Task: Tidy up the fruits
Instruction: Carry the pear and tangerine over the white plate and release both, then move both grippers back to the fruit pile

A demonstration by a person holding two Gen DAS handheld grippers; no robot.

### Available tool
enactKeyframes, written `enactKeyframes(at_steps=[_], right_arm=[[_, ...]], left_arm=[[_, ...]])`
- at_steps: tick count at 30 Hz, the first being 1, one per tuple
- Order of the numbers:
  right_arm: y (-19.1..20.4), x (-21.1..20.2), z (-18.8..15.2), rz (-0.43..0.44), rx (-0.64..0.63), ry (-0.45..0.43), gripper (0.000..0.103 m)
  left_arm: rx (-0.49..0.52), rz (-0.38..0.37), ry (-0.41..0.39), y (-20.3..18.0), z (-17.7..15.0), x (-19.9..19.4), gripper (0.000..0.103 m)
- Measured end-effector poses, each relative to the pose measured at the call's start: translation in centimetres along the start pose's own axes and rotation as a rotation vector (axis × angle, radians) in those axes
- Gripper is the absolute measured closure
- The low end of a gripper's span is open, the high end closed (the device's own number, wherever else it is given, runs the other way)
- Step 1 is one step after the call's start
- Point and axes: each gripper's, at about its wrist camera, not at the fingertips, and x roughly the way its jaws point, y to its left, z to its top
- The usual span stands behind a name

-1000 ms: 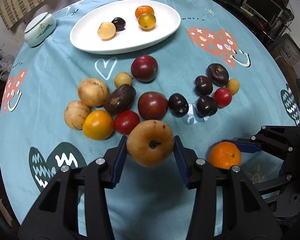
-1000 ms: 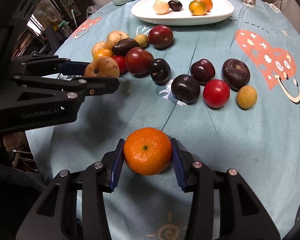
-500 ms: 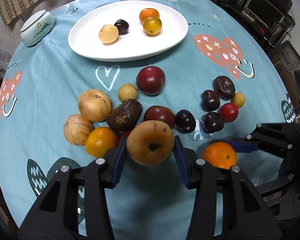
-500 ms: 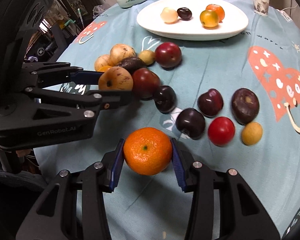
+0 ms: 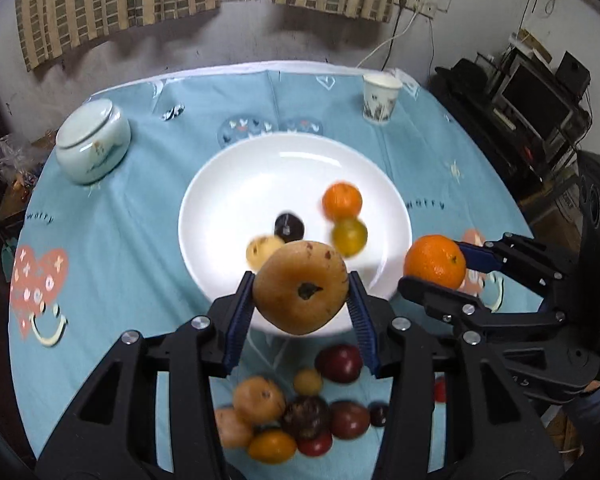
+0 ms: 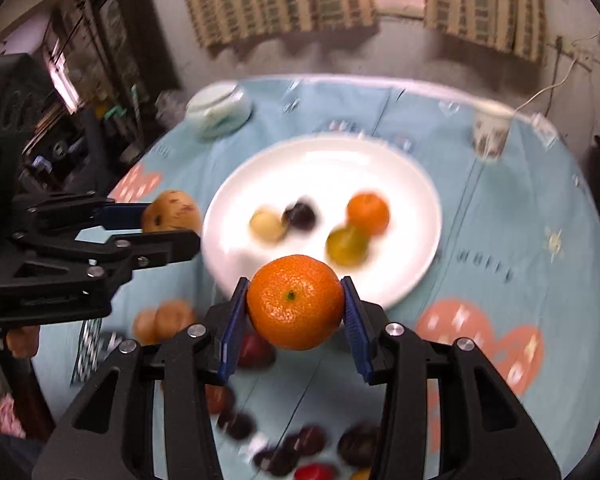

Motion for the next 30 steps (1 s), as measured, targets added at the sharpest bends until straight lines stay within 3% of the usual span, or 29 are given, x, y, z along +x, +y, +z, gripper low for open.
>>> enactKeyframes(at_steps=[10,15,25,27,30], right_arm=[[-1.9,5.9,3.4,-0.062,0.028,0.039,0.058],[-0.2,8.9,3.7,-0.060,-0.106,0.092,0.058],[1.0,11.0,3.6,-0.071,-0.147,0.131,0.056],[1.0,10.5,3.7,-0.106,-0.144,0.101,0.032],[0.6,9.8,4.0,-0.088,-0.113,0.074,0.028]], left_arm=[[-0.124,0.026,0.070,2.8,3.8,6.6,0.056],[-0.227,0.016,0.116,5.1,5.0,9.3,0.056],[-0.211,0.082,0.179,5.0,5.1,12.6,0.056],[-0.219,0.069,0.166,5.1,5.1,12.3,0.049],[-0.211,0.077,0.144,4.9,5.3,11.6,0.043]])
